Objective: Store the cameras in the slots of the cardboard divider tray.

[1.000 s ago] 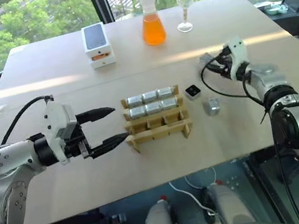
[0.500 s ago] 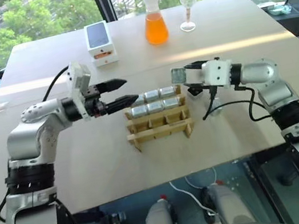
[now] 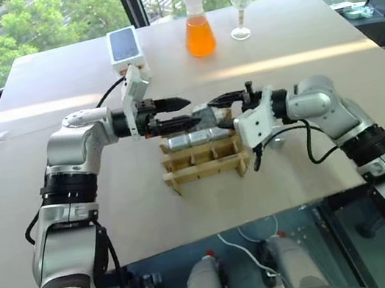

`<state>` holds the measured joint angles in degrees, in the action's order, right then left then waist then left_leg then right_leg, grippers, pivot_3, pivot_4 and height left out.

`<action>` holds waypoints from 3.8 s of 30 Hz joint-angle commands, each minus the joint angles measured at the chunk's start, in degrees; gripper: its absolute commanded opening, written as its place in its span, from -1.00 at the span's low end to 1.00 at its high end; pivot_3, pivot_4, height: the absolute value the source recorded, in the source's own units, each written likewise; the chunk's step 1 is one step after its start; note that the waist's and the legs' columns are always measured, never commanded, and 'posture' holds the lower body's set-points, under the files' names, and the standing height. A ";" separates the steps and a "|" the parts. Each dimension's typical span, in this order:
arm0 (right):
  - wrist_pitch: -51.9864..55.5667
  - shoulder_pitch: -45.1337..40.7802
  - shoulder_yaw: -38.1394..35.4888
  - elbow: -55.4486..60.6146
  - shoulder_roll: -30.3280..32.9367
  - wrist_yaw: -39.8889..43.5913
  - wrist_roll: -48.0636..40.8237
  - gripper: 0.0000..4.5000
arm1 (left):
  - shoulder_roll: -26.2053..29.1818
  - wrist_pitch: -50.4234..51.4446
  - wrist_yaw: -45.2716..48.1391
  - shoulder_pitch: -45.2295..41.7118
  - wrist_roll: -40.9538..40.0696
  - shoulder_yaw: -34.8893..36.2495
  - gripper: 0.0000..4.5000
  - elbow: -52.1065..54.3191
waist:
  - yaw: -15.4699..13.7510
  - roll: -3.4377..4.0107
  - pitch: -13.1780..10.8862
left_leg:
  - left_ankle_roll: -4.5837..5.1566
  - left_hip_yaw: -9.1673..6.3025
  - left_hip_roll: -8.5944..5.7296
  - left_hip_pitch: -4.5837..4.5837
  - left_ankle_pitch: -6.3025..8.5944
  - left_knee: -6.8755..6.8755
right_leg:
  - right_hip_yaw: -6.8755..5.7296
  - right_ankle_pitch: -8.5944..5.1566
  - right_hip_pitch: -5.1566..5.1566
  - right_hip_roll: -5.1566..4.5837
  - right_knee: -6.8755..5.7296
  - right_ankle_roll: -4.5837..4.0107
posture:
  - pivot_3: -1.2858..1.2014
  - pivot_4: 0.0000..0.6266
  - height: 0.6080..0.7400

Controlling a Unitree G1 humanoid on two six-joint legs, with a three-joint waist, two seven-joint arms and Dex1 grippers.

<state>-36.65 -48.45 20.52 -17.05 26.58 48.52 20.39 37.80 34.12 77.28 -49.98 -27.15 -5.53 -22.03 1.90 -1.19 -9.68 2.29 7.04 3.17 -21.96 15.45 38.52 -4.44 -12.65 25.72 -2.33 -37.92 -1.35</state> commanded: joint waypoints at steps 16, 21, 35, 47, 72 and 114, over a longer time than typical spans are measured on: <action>-4.59 -2.53 2.27 2.29 1.34 -2.63 2.62 -0.25 | 1.22 0.57 6.73 -3.55 5.69 -3.44 0.77 -0.02 | -0.01 -0.03 -0.02 | 0.00 -0.01 0.00 0.00 0.00 0.01 | 0.00 0.00 0.00 0.00 -0.02 0.00 | 0.03 -0.52 1.00; -4.34 -1.99 2.97 3.01 1.02 -2.69 2.62 -0.25 | 0.88 0.45 6.65 -3.69 5.85 -3.02 0.00 -0.45 | -0.02 -0.03 -0.02 | 0.00 -0.01 0.00 0.00 0.00 0.03 | 0.00 0.00 0.00 0.00 -0.02 0.00 | 0.03 -0.52 1.00; -1.13 0.60 0.13 5.91 1.12 -4.55 -1.16 0.72 | 0.89 -0.42 6.53 -2.62 6.25 -2.75 -0.69 0.27 | -0.07 -0.05 -0.02 | 0.00 -0.02 0.01 -0.01 0.00 0.04 | 0.00 0.00 0.00 0.00 -0.04 -0.01 | 0.03 -0.52 1.00; 30.42 24.67 -12.34 27.47 6.54 0.46 -30.09 0.96 | 4.12 1.81 1.39 6.19 3.35 3.73 -0.69 11.19 | -0.97 -0.09 -0.05 | 0.00 -0.09 0.03 -0.01 0.00 0.08 | -0.04 0.00 -0.03 -0.23 -0.04 -0.01 | 0.03 -0.52 1.00; 52.98 60.04 -27.96 46.23 4.40 1.83 -59.90 0.96 | 6.24 -29.59 12.76 4.56 15.26 -4.87 -0.69 -2.72 | -2.73 -0.28 0.01 | 0.32 -0.35 0.03 -0.02 0.18 0.35 | -0.23 -0.14 -0.21 0.14 -0.05 0.23 | 0.03 -0.52 1.00; 52.83 57.00 -27.83 43.93 2.21 -6.08 -52.30 1.00 | 6.54 -19.26 12.36 7.83 9.61 -3.65 0.96 4.64 | -2.61 -0.37 0.05 | 0.36 -0.51 0.08 -0.15 0.21 0.67 | -0.34 -0.13 -0.25 0.18 -0.09 0.23 | 0.03 -0.52 1.00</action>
<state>16.07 9.36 -7.03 25.90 28.97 44.83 -33.06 43.25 13.09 89.21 -42.08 -14.58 -12.23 -21.25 -0.71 -1.56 -9.63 2.64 6.54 3.26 -22.12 15.66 39.19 -4.76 -12.79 25.48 -2.16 -38.02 -1.12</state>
